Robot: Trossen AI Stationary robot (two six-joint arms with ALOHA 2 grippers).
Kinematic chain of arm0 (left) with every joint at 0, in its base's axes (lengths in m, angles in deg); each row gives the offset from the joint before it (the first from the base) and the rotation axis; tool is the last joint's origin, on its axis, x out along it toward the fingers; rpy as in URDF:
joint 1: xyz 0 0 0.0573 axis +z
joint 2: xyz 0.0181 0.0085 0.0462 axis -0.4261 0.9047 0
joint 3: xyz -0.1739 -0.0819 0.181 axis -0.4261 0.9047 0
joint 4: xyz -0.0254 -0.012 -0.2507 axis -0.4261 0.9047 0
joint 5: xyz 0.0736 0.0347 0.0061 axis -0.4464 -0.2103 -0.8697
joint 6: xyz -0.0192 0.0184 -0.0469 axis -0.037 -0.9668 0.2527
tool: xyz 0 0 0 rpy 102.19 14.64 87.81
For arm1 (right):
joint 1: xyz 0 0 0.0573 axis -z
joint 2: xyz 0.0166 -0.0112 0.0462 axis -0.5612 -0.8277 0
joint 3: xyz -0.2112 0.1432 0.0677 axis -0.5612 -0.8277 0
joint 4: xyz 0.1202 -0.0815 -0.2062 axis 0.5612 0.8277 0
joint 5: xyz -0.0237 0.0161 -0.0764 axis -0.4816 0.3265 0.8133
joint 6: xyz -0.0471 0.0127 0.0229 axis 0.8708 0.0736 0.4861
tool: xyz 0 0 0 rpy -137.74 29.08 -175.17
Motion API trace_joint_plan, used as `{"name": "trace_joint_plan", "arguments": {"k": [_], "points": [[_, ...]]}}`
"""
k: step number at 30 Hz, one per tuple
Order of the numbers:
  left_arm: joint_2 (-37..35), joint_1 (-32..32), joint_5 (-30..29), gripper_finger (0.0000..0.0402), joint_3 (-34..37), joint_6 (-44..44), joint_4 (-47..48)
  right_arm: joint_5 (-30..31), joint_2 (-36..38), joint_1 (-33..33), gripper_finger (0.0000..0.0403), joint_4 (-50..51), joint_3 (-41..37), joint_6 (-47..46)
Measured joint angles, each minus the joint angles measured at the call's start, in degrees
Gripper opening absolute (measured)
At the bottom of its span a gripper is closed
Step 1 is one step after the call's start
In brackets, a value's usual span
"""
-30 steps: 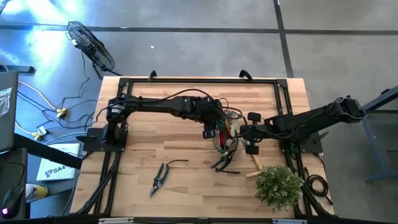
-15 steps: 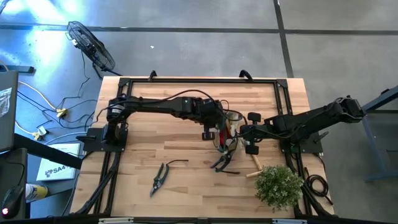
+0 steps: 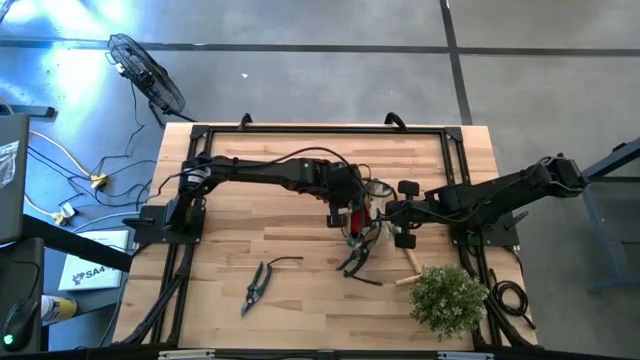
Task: Pick & Place Garden tools in Gardening bag
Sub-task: Put the bottom left brown trowel into the light brown gardening bag, then put the top green shear scissors into the light brown gardening bag
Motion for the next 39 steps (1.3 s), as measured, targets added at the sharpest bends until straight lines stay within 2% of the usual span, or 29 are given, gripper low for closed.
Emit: {"name": "trace_joint_plan", "arguments": {"k": [10,14,21,30,34,39], "points": [[0.05,-0.05,-1.57,0.0002,0.0,0.5,0.11,-0.01,0.0,0.01,0.0003,0.0,0.01,0.0],[0.1,-0.09,-1.61,0.0018,0.08,0.91,0.58,-0.02,0.0,0.0,0.0003,0.0,-0.01,0.13],[0.32,-0.07,-5.51,0.0103,-2.22,4.13,3.54,-0.55,0.0,0.02,0.0003,0.02,0.01,0.13],[0.23,-0.07,-5.29,0.0239,-7.05,4.05,7.39,-0.9,0.0,0.01,0.0003,0.02,0.0,0.13],[0.23,-0.07,-5.31,0.027,-9.89,3.45,8.85,-0.9,0.0,0.02,0.0003,0.02,0.01,0.13],[0.21,-0.07,-5.44,0.0281,-14.93,2.43,12.13,-0.9,0.0,0.02,0.0003,0.02,0.01,0.15]]}}
